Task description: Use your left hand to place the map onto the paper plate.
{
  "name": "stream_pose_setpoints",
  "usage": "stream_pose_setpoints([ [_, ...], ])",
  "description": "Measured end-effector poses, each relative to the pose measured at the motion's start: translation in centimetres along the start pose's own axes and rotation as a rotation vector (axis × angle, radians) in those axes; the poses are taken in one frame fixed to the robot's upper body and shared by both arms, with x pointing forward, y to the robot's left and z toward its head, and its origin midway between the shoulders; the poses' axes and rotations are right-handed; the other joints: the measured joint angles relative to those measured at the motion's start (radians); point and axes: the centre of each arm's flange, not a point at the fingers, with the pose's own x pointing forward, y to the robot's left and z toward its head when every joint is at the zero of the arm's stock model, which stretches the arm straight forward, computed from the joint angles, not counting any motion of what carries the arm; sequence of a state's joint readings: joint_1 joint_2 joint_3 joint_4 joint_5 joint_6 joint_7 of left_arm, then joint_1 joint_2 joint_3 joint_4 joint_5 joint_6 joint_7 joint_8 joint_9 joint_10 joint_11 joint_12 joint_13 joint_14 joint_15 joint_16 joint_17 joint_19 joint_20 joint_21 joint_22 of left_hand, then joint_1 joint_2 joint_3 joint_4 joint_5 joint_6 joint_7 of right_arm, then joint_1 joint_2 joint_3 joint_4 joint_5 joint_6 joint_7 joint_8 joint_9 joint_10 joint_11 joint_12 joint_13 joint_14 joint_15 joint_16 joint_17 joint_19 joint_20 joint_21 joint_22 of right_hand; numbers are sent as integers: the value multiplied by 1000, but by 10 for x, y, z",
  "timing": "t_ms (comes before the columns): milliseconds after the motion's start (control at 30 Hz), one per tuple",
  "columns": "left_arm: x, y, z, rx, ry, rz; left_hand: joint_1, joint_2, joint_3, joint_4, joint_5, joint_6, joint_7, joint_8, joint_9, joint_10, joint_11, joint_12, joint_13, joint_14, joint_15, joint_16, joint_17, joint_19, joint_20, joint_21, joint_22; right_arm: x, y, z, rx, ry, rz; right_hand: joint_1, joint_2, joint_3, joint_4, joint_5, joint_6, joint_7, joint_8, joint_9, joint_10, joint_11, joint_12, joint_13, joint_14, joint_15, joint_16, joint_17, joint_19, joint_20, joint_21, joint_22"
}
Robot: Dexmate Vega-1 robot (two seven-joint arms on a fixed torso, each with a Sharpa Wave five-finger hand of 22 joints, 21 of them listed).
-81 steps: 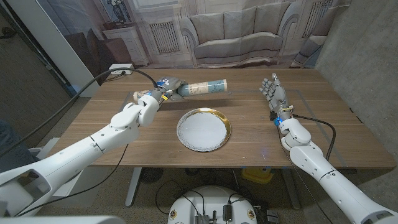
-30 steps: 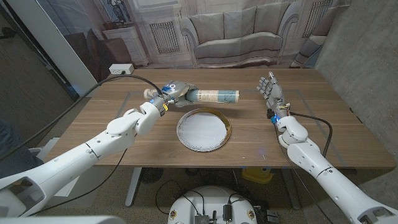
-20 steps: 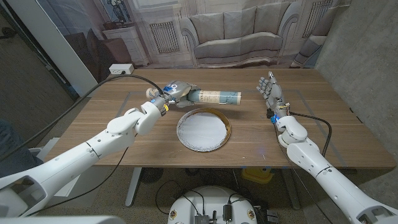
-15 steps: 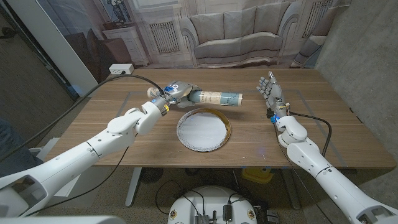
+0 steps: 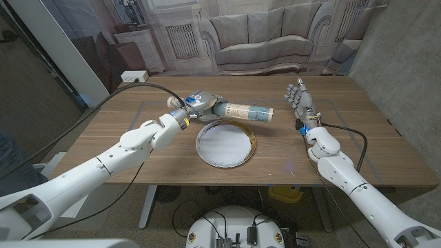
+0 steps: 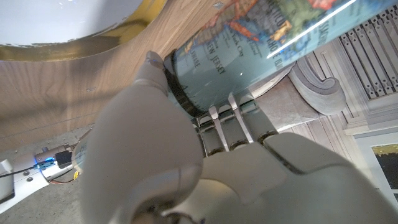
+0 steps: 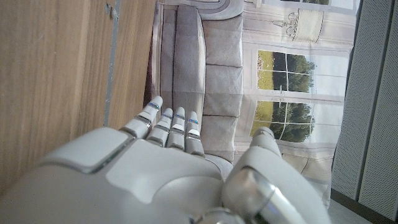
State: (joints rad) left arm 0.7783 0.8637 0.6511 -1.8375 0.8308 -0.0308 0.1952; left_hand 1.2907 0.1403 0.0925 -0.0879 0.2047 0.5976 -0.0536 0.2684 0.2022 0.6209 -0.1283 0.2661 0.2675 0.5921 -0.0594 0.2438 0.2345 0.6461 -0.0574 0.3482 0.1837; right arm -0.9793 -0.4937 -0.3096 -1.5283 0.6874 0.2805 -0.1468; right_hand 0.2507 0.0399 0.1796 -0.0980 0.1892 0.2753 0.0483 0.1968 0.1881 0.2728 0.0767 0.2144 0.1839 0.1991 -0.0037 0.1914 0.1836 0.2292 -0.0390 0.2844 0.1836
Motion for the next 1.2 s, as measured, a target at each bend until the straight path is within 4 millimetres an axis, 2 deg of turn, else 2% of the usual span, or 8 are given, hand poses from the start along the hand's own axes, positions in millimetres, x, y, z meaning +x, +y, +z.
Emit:
stream_pose_setpoints([
  [400,-2,3,6,3,-28,9,0,0,0,0,0,9,-2,0,0,9,2,0,0,0,0,-1,0,0,0,0,0,2,0,3,-7,4,8,0,0,0,0,0,0,0,0,0,0,0,0,0,0,0,0,0,0,0,-3,0],
  [433,-8,6,13,-2,-38,16,0,0,0,0,0,11,0,0,0,9,2,0,0,0,0,-4,0,0,0,0,0,2,0,3,-7,4,8,0,0,0,0,0,0,0,0,0,0,0,0,0,0,0,0,0,0,0,-5,0],
  [1200,-16,1,28,-8,-71,9,-4,-4,0,0,0,16,-6,-8,0,12,-2,-4,0,5,5,-4,0,0,0,0,0,3,-2,5,-13,5,12,0,0,-3,-3,0,0,0,0,0,0,0,0,0,0,0,0,0,0,0,-5,0],
])
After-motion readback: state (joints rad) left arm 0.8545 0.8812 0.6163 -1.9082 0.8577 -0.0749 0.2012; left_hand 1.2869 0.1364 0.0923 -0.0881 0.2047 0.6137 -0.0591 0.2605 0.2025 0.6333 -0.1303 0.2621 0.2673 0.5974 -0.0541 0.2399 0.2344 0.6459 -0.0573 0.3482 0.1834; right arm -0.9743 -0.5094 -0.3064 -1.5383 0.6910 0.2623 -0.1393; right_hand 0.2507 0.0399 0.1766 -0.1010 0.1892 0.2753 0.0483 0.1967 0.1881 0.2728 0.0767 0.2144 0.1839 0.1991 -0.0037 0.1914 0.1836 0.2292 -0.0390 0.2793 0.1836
